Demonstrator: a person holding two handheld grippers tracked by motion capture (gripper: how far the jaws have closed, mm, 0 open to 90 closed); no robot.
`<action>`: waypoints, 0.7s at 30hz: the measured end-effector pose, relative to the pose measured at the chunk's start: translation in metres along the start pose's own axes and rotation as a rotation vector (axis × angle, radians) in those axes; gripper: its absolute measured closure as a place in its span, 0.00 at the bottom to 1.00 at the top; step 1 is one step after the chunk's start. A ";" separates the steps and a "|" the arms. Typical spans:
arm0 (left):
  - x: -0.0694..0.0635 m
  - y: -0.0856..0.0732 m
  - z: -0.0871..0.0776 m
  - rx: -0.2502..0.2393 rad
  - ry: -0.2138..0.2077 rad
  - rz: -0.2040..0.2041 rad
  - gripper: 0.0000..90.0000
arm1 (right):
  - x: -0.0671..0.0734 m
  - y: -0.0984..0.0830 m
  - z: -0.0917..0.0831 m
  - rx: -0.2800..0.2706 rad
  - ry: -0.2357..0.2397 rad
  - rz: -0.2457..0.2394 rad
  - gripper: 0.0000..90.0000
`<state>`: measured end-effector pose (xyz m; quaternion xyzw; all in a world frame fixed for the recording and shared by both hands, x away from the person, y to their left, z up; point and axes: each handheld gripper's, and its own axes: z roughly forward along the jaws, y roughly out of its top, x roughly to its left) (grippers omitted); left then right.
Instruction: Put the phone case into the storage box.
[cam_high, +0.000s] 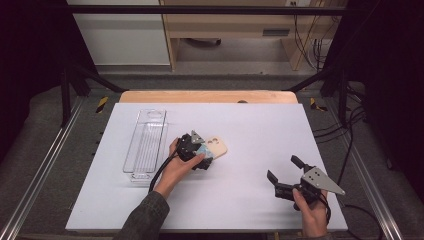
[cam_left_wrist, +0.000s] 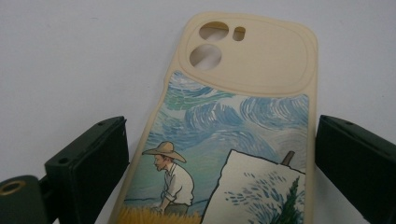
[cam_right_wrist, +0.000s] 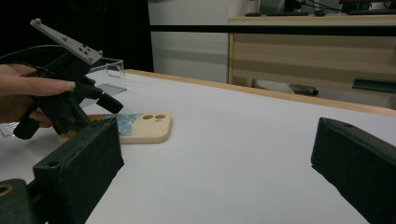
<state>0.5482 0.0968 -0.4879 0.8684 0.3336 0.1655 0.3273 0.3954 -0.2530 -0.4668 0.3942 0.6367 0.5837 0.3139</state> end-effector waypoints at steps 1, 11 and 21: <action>0.000 0.000 0.000 0.000 -0.002 -0.002 0.04 | 0.000 0.000 0.000 0.000 0.000 0.000 0.02; 0.002 -0.002 0.004 0.013 -0.018 -0.018 0.02 | 0.000 0.000 0.000 -0.003 0.004 0.002 0.02; 0.001 -0.003 0.005 0.004 -0.017 -0.036 0.02 | 0.001 -0.001 0.001 0.002 0.008 0.006 0.02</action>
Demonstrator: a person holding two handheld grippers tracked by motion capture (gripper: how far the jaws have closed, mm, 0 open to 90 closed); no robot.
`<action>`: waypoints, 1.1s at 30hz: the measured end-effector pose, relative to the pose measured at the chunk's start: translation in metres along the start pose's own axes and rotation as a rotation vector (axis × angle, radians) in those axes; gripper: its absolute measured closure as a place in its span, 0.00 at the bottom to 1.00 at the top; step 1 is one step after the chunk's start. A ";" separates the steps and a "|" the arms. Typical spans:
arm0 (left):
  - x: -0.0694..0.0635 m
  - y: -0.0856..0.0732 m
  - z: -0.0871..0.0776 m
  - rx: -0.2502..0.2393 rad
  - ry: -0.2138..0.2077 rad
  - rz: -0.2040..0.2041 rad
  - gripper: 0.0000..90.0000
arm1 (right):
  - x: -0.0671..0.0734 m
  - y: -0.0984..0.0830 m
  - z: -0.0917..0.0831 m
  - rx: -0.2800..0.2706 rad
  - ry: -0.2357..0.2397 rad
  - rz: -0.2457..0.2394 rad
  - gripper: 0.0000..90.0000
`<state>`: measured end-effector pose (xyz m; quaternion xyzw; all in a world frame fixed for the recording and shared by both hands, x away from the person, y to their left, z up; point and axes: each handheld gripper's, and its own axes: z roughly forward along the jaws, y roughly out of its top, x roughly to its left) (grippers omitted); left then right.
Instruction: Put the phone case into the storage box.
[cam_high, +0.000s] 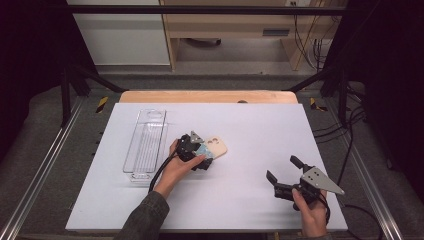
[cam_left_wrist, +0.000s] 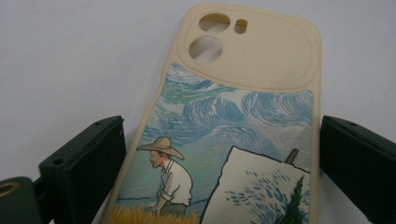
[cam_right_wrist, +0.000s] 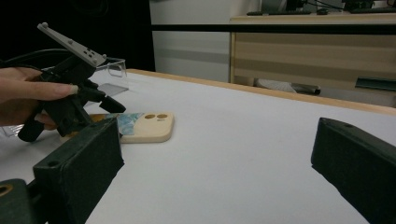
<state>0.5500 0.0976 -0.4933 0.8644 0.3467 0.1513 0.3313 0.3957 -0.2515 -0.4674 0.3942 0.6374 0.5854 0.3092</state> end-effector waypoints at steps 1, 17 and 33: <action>0.000 0.000 0.000 0.000 0.001 -0.002 0.02 | 0.000 0.000 0.000 0.000 0.000 0.002 0.02; -0.001 -0.001 -0.001 -0.005 0.004 -0.004 0.04 | -0.002 -0.001 -0.001 -0.001 -0.016 0.009 0.02; -0.004 -0.001 -0.005 -0.008 0.003 0.000 0.12 | -0.002 -0.001 0.000 0.003 -0.009 0.009 0.03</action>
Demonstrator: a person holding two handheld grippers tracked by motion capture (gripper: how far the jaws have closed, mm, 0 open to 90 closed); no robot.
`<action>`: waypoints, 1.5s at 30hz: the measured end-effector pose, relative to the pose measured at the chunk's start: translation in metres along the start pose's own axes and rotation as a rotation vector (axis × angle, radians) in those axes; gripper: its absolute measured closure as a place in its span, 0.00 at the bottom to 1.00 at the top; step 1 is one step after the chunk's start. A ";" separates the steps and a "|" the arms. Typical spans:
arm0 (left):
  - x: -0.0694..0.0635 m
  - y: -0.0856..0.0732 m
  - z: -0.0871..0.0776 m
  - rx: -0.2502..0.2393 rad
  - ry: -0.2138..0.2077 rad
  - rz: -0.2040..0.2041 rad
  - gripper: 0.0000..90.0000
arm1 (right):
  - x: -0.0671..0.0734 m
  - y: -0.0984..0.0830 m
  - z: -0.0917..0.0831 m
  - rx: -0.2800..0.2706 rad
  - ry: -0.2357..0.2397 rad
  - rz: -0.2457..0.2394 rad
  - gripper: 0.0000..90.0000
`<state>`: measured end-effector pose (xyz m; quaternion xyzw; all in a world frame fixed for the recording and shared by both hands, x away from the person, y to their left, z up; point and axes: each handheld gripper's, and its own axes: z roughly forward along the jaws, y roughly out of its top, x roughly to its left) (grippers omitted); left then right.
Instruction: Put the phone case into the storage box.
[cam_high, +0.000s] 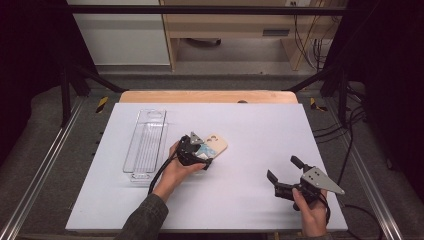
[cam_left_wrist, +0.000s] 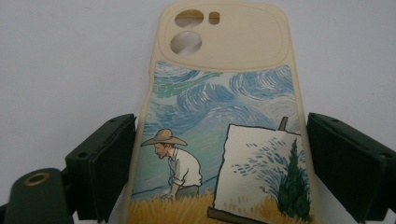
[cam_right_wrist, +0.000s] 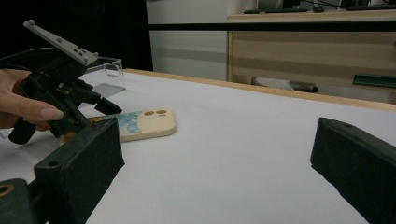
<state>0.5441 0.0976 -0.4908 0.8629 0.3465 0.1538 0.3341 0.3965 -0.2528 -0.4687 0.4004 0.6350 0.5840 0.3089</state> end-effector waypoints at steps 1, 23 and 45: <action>0.000 0.000 0.000 0.001 0.001 0.000 0.12 | 0.000 0.000 0.000 0.001 0.000 0.001 0.03; -0.004 0.004 -0.009 -0.075 0.003 -0.003 0.13 | 0.001 0.000 0.001 0.002 0.000 -0.004 0.03; -0.009 0.015 -0.034 -0.338 -0.057 -0.006 0.12 | 0.023 0.029 0.045 0.068 -0.017 0.032 0.03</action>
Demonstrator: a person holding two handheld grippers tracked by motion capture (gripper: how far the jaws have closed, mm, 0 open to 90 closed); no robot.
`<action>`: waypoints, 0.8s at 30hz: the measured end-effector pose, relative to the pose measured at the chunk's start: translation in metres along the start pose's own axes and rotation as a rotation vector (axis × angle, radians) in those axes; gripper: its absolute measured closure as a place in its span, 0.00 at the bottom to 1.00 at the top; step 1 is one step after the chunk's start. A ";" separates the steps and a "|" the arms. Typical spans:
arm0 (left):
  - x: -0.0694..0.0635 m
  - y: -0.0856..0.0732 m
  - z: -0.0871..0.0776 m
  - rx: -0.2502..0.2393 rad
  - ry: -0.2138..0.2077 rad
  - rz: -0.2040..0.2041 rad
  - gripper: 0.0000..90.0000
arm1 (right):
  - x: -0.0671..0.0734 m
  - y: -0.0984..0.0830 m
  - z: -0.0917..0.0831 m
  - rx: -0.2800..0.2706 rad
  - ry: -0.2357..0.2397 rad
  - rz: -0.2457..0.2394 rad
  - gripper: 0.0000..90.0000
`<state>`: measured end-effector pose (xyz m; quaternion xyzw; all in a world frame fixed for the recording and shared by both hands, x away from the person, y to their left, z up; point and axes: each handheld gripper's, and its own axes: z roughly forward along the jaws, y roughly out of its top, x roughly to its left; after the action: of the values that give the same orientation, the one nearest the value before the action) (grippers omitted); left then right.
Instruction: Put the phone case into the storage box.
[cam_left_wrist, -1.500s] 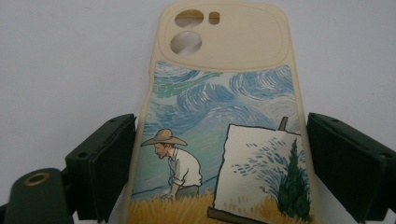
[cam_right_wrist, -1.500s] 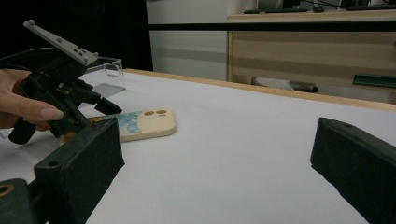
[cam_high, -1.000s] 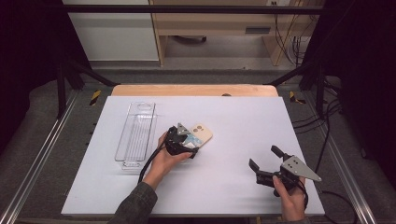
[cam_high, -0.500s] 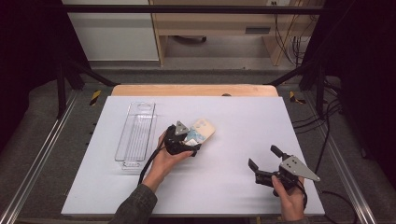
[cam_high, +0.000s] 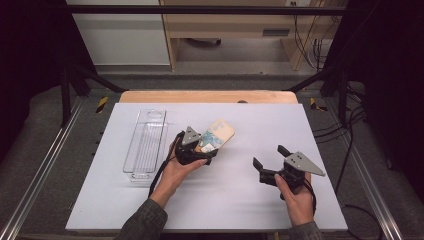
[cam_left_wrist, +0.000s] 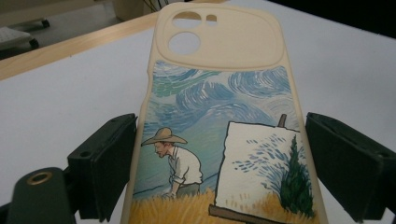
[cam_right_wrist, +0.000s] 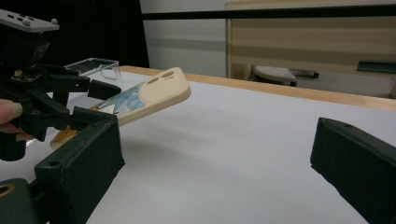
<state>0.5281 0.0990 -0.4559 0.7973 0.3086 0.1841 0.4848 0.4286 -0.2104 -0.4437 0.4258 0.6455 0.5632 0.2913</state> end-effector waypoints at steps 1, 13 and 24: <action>0.000 0.001 -0.001 -0.011 -0.002 0.000 0.12 | 0.002 0.003 0.003 0.003 0.011 0.000 0.03; -0.004 0.008 -0.015 -0.091 -0.028 0.010 0.12 | 0.023 0.030 0.037 -0.022 0.053 0.052 0.07; -0.009 0.014 -0.017 -0.137 -0.049 0.015 0.12 | 0.030 0.037 0.051 -0.042 0.056 0.096 0.09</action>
<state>0.5157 0.0998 -0.4352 0.7689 0.2774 0.1890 0.5442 0.4661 -0.1599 -0.4146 0.4340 0.6202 0.6018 0.2545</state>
